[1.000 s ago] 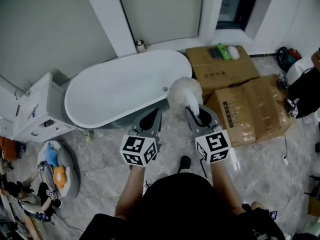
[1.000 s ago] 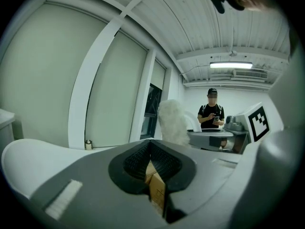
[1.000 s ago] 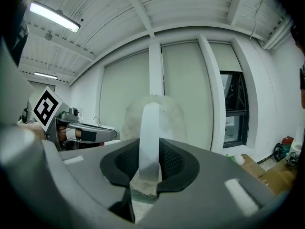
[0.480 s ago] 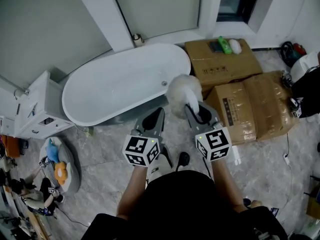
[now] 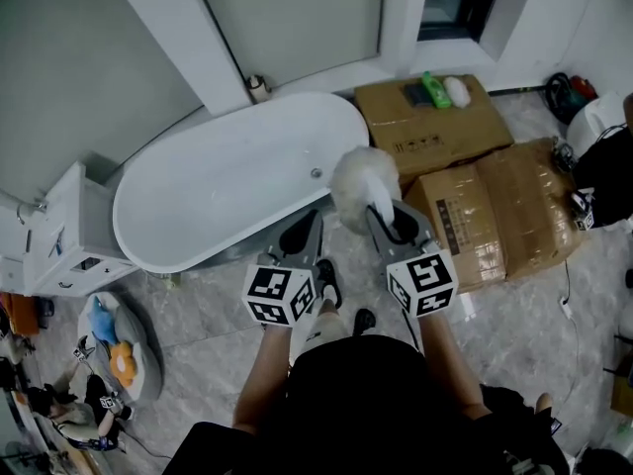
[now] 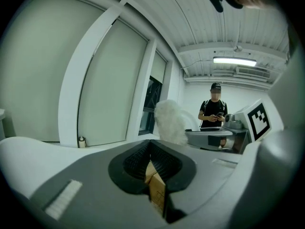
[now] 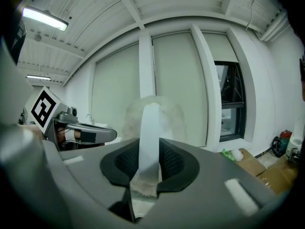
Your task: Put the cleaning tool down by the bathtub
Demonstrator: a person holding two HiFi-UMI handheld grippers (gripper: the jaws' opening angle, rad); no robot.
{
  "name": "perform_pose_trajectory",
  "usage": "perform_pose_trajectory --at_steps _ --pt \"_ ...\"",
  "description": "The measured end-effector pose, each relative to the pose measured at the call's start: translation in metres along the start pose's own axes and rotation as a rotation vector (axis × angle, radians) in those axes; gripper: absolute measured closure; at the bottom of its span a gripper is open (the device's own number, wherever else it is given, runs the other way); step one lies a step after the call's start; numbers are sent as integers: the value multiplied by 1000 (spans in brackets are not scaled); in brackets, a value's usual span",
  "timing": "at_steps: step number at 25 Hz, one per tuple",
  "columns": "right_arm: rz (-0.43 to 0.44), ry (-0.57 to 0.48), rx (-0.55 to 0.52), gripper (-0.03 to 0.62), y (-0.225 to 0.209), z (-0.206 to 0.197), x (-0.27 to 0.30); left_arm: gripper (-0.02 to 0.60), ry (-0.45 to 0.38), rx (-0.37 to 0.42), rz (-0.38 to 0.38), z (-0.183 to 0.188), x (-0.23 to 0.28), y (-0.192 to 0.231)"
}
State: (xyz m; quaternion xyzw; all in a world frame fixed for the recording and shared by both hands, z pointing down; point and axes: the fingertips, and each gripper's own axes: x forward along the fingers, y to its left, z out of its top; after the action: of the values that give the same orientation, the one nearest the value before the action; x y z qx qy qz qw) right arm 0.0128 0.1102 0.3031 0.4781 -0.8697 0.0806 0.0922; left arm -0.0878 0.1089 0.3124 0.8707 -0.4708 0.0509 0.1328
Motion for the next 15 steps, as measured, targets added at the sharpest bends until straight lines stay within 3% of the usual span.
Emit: perform_pose_trajectory --at_steps 15 --pt "-147 22 35 503 -79 36 114 581 28 15 -134 45 122 78"
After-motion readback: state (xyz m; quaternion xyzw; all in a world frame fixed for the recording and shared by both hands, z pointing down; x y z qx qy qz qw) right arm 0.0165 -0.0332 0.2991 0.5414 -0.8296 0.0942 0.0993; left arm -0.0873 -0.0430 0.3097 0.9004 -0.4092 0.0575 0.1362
